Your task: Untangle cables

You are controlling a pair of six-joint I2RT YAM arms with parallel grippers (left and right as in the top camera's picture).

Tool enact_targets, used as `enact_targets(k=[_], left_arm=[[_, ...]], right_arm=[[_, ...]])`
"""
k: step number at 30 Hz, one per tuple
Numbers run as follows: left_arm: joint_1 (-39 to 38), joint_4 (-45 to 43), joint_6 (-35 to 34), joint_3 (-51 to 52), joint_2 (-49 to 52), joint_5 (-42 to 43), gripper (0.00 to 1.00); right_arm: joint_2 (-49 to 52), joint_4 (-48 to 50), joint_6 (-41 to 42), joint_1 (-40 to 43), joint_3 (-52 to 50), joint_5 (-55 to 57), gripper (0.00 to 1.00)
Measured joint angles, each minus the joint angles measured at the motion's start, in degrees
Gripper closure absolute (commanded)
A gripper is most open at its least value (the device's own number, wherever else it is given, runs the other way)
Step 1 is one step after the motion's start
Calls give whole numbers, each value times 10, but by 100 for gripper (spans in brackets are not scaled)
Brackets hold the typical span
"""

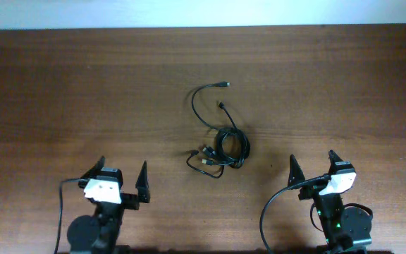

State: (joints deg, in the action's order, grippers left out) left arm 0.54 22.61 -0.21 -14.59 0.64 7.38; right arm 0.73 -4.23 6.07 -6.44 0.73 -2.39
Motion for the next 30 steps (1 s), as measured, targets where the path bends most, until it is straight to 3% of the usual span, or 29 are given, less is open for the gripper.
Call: enact_targets(k=[8,26,30], left_arm=[[0,132,0,-101,0,2,1],[0,236,-15,-196,86,5,1],[0,272,-26,-271,169,28,1]], right_arm=[[0,0,0,0,0,0,1],[0,0,0,0,0,0,1],[-1,0,0,0,0,0,2]])
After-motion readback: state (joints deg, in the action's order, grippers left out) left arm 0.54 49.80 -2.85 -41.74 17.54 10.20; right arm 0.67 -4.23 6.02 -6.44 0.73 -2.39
